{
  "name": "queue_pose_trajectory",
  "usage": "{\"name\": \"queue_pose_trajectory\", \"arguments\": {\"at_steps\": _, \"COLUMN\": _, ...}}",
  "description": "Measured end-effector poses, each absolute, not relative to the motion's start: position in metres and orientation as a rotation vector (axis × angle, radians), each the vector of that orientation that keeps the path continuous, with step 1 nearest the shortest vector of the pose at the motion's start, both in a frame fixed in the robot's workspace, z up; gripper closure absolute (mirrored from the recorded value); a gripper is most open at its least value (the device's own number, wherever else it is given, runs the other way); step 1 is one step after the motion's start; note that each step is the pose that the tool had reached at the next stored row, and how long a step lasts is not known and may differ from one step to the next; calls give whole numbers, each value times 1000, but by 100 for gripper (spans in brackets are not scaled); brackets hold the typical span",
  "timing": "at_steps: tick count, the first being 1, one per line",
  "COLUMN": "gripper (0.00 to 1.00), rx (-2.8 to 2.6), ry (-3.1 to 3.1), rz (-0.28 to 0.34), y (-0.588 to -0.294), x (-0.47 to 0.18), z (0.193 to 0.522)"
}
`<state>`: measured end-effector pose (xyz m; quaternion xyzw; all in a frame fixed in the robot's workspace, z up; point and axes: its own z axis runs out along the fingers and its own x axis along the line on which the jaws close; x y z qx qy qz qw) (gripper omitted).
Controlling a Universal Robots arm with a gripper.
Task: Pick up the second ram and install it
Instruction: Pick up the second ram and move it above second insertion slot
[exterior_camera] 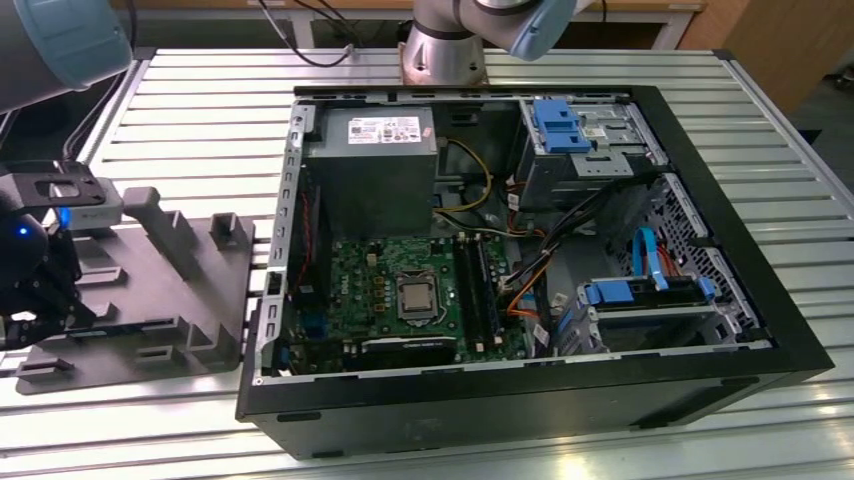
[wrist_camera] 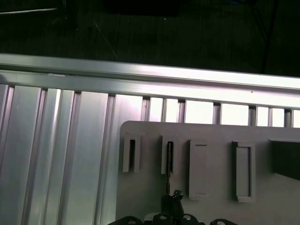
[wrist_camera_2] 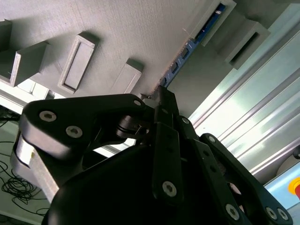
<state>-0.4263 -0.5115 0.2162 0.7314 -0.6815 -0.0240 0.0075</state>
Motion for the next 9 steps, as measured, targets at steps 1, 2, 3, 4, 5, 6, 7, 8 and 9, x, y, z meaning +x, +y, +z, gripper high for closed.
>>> {"name": "queue_pose_trajectory", "arguments": {"at_steps": 1, "gripper": 89, "rx": 2287, "ry": -2131, "rz": -75, "y": -511, "x": -426, "z": 216}}
{"name": "queue_pose_trajectory", "arguments": {"at_steps": 2, "gripper": 84, "rx": 2287, "ry": -2131, "rz": -75, "y": -511, "x": -426, "z": 216}}
{"name": "queue_pose_trajectory", "arguments": {"at_steps": 3, "gripper": 77, "rx": 2287, "ry": -2131, "rz": -75, "y": -511, "x": -426, "z": 216}}
{"name": "queue_pose_trajectory", "arguments": {"at_steps": 4, "gripper": 77, "rx": 2287, "ry": -2131, "rz": -75, "y": -511, "x": -426, "z": 216}}
{"name": "queue_pose_trajectory", "arguments": {"at_steps": 5, "gripper": 71, "rx": 2287, "ry": -2131, "rz": -75, "y": -511, "x": -426, "z": 216}}
{"name": "queue_pose_trajectory", "arguments": {"at_steps": 6, "gripper": 71, "rx": 2287, "ry": -2131, "rz": -75, "y": -511, "x": -426, "z": 216}}
{"name": "queue_pose_trajectory", "arguments": {"at_steps": 7, "gripper": 64, "rx": 2287, "ry": -2131, "rz": -75, "y": -511, "x": -426, "z": 216}}
{"name": "queue_pose_trajectory", "arguments": {"at_steps": 8, "gripper": 64, "rx": 2287, "ry": -2131, "rz": -75, "y": -511, "x": -426, "z": 216}}
{"name": "queue_pose_trajectory", "arguments": {"at_steps": 9, "gripper": 64, "rx": 2287, "ry": -2130, "rz": -75, "y": -511, "x": -426, "z": 216}}
